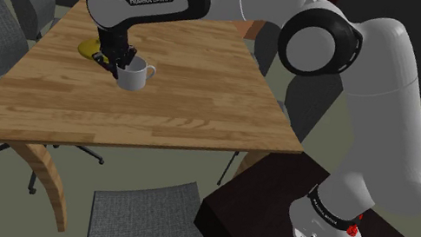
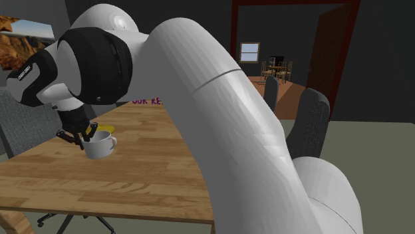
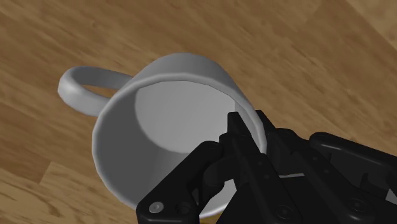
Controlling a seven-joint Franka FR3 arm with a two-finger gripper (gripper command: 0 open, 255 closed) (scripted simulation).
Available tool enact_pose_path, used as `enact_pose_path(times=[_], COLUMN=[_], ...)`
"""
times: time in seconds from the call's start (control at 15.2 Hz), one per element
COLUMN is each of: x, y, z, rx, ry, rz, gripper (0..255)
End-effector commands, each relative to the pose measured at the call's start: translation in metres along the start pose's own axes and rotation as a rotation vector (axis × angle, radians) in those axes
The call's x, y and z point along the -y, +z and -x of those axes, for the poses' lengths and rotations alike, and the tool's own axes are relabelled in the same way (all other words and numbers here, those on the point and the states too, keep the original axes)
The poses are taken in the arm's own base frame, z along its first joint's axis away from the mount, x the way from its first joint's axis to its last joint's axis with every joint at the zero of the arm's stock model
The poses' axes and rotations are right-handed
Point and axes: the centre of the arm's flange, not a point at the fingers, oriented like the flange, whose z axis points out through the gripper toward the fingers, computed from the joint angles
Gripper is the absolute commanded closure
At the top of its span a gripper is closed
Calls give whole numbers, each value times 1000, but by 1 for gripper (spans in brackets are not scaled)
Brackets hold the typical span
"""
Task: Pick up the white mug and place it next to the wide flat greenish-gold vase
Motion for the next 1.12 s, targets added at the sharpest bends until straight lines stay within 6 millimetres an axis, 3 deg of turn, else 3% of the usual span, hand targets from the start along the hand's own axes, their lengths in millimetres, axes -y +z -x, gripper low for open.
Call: enact_pose_path(times=[0.0,0.07,0.13,0.46,0.73,1.06], x=[0,0,0,0,0,0], y=[0,0,0,0,-50,-50], z=[0,0,0,0,0,0], rx=[0,0,0,0,0,0], ry=[0,0,0,0,0,0], rz=[0,0,0,0,0,0], gripper=[255,255,0,0,0,0])
